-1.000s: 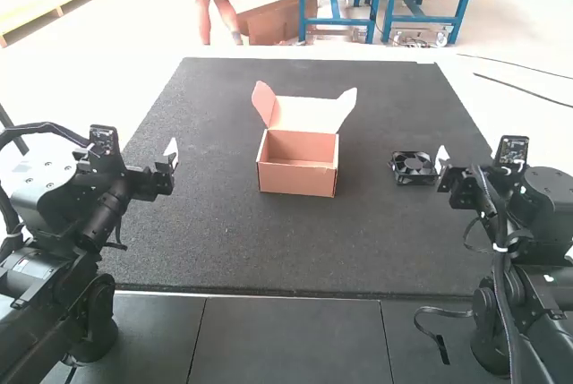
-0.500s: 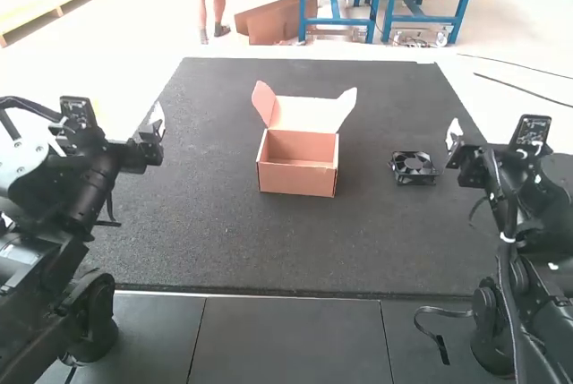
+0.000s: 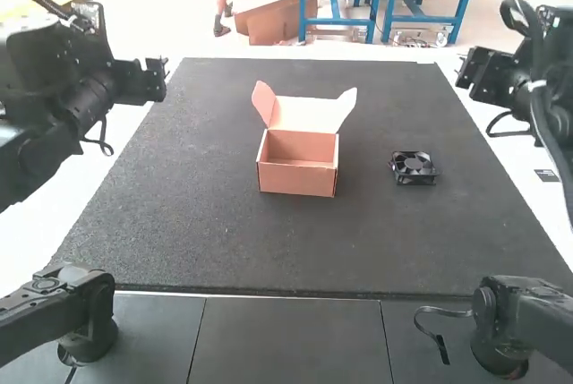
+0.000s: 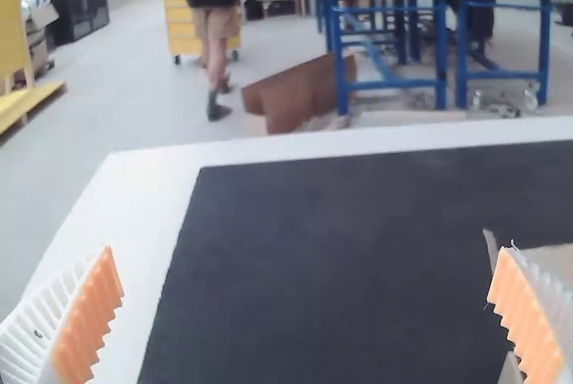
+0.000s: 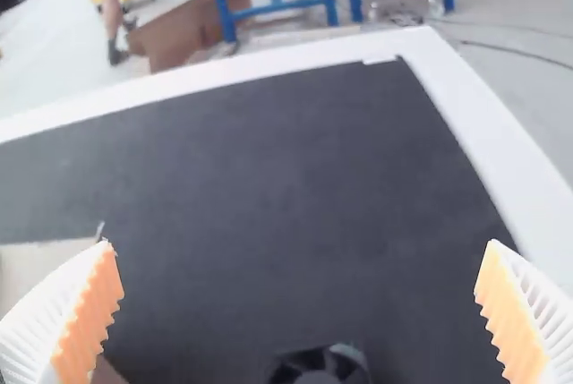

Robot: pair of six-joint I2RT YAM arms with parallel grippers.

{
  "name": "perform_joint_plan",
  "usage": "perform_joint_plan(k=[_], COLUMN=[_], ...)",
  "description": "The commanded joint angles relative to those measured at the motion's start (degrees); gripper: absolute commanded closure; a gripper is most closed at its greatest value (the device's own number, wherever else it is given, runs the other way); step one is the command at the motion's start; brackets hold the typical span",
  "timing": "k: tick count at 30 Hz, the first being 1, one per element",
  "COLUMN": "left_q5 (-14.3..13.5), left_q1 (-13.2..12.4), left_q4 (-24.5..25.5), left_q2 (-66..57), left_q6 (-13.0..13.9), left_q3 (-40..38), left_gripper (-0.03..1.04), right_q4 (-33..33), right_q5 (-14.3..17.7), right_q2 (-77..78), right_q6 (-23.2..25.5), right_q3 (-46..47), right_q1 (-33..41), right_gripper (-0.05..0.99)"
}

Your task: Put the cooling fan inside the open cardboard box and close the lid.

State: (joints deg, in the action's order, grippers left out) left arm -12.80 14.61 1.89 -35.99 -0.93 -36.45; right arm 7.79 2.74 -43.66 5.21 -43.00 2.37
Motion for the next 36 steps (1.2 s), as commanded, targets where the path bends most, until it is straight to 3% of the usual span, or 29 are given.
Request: perform_joint_plan(k=[1, 7, 11, 13, 17, 21, 28, 36], left_q5=[0.7, 6.6, 7.3, 9.1, 11.3, 11.6, 11.6, 11.4], left_q1=[-0.2, -0.4, 0.4, 0.9, 2.7, 5.3, 8.6, 8.4], left_q4=[2.8, 12.8, 16.6, 18.8, 23.6, 26.0, 25.0, 24.7], left_q2=[-3.9, -10.3, -11.1, -11.2, -11.0, -10.9, -11.7, -13.3], left_q6=[-0.7, -0.6, -0.5, -0.5, -0.5, -0.4, -0.7, -1.0], left_q3=[-7.9, -15.8, -17.2, -17.7, -18.0, -17.8, -17.4, -17.1], left_gripper=[0.04, 0.04, 0.05, 0.05, 0.05, 0.05, 0.05, 0.05], right_q4=[5.7, 14.7, 24.6, 28.1, 31.3, 35.1, 34.7, 30.4], right_q5=[-1.5, -2.0, -1.9, -1.9, -1.7, -2.0, -3.9, -5.0], right_q2=[-4.9, -11.8, -17.7, -19.0, -20.9, -24.3, -28.9, -36.0], right_q6=[0.9, -1.9, -3.6, -3.5, -4.0, -3.9, -6.4, -11.2], right_q3=[-8.7, -19.0, -24.6, -26.5, -27.5, -26.9, -23.6, -20.5], right_q1=[-0.7, -0.9, -1.2, -1.6, -2.9, -5.5, -7.8, -7.9], right_gripper=[0.03, 0.03, 0.03, 0.03, 0.03, 0.03, 0.03, 0.03])
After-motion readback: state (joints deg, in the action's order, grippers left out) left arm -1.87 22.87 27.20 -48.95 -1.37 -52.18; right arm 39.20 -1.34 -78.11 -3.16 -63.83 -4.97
